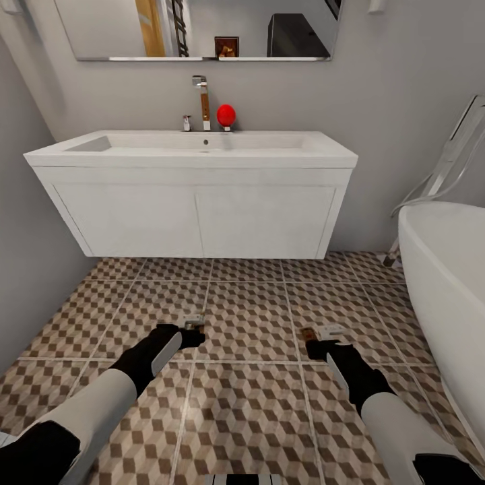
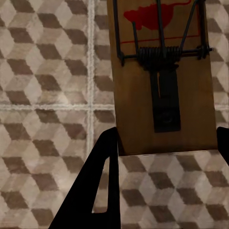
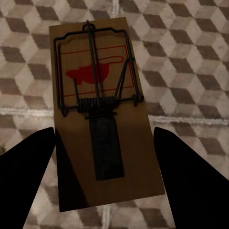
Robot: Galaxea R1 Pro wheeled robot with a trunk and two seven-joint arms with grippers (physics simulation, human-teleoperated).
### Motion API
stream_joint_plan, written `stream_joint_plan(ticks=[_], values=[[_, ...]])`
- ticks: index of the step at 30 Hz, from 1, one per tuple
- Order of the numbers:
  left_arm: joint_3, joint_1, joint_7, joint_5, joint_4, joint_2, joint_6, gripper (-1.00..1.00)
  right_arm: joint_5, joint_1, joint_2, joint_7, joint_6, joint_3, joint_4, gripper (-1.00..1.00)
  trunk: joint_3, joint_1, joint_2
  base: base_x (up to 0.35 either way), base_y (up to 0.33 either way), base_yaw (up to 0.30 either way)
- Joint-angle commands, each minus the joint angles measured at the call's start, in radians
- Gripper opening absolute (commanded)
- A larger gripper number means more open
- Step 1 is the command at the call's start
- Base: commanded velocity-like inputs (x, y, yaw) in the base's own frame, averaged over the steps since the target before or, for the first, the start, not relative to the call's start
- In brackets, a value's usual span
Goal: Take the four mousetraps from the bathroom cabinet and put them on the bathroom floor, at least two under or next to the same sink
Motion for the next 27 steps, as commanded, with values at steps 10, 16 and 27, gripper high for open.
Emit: stream_joint_plan(ticks=[10,16,27], values=[[-0.007,-0.001,-0.013,-0.004,0.043,0.003,-0.059,-1.0,0.008,0.0,0.003,0.001,-0.01,-0.003,-0.003,-1.0,-0.001,0.0,0.0,0.0,0.0,0.0],[-0.006,-0.001,-0.015,-0.004,0.041,0.004,-0.088,-1.0,0.007,0.0,0.004,0.001,-0.008,-0.003,-0.005,-1.0,-0.001,0.0,0.0,0.0,0.0,0.0],[-0.005,-0.001,-0.004,-0.004,0.007,0.0,-0.096,-1.0,0.008,0.0,0.017,-0.026,0.006,-0.003,-0.006,-1.0,-0.001,0.0,0.0,0.0,0.0,0.0]])
